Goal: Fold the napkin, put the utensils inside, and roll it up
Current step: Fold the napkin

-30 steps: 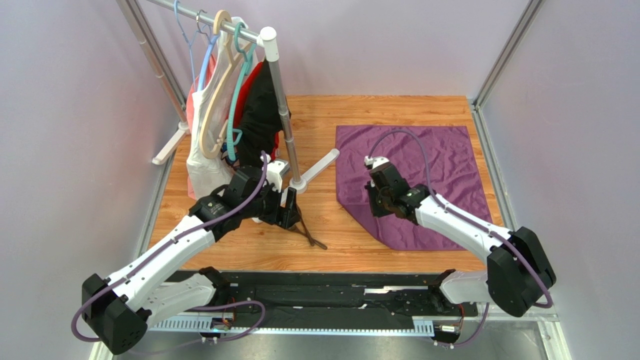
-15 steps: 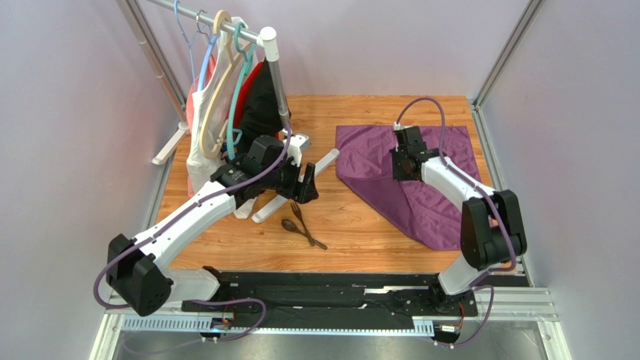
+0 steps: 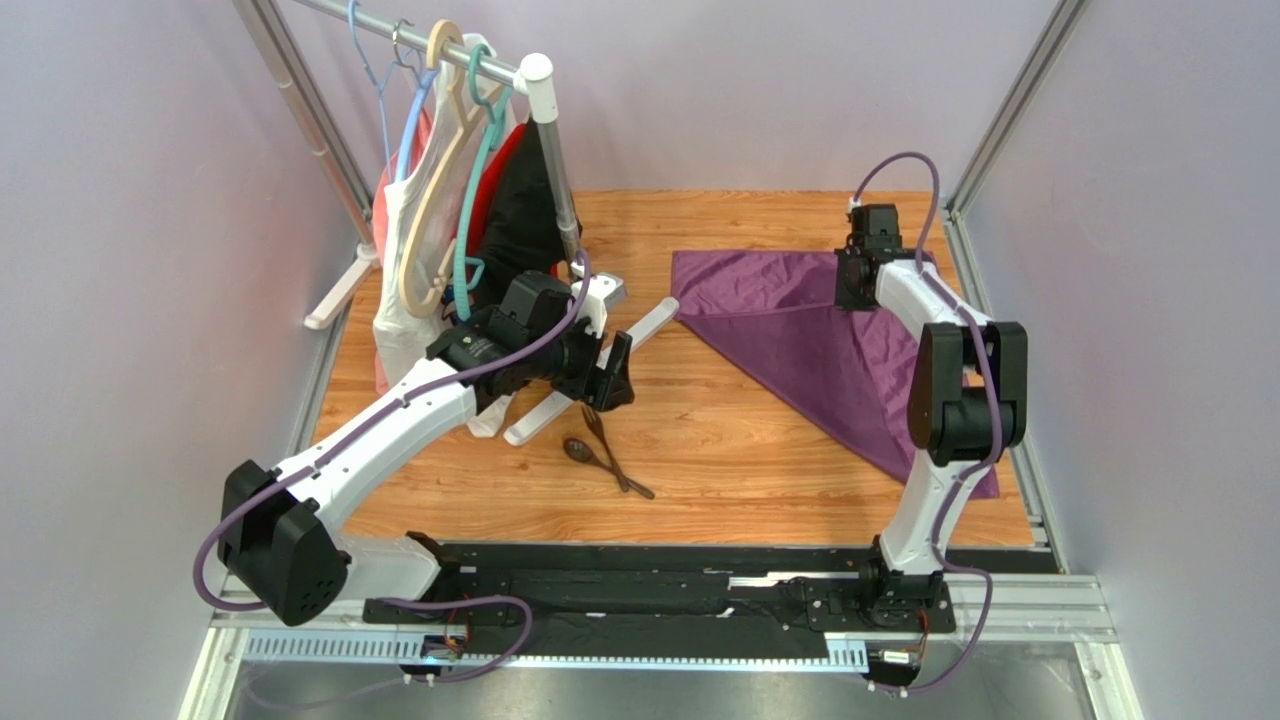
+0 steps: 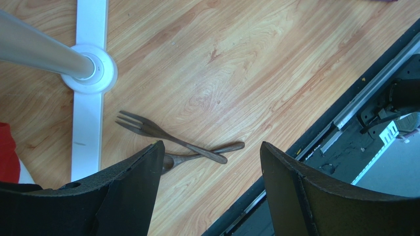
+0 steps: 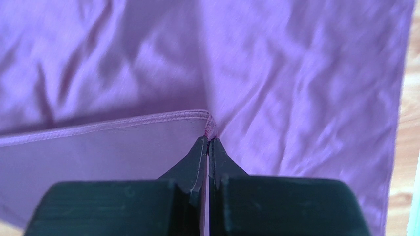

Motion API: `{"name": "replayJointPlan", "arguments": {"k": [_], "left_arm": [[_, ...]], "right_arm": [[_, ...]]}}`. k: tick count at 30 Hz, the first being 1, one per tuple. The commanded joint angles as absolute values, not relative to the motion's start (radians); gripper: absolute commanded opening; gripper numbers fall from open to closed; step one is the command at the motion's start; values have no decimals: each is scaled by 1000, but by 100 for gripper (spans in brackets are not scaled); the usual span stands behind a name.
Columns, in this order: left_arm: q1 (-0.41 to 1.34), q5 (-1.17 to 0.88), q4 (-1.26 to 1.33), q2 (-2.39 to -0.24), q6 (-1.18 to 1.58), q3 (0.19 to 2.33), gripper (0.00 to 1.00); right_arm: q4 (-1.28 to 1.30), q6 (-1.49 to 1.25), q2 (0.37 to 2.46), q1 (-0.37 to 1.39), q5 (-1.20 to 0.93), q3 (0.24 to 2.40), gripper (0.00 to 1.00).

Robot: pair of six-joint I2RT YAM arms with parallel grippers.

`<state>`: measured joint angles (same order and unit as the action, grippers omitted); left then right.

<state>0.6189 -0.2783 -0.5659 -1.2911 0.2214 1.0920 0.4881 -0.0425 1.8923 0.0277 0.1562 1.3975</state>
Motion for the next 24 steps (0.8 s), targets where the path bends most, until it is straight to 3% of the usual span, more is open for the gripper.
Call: {"name": "replayJointPlan", "arguments": {"k": [1,24], "left_arm": [[611,-307,-572,-1298,192,1112,80],[603,-311,-580,-1341,179,1117,80]], "right_arm": [[451,-3,1957,-38,176,1520,0],[453,32,2307,-169,204,1970,0]]}}
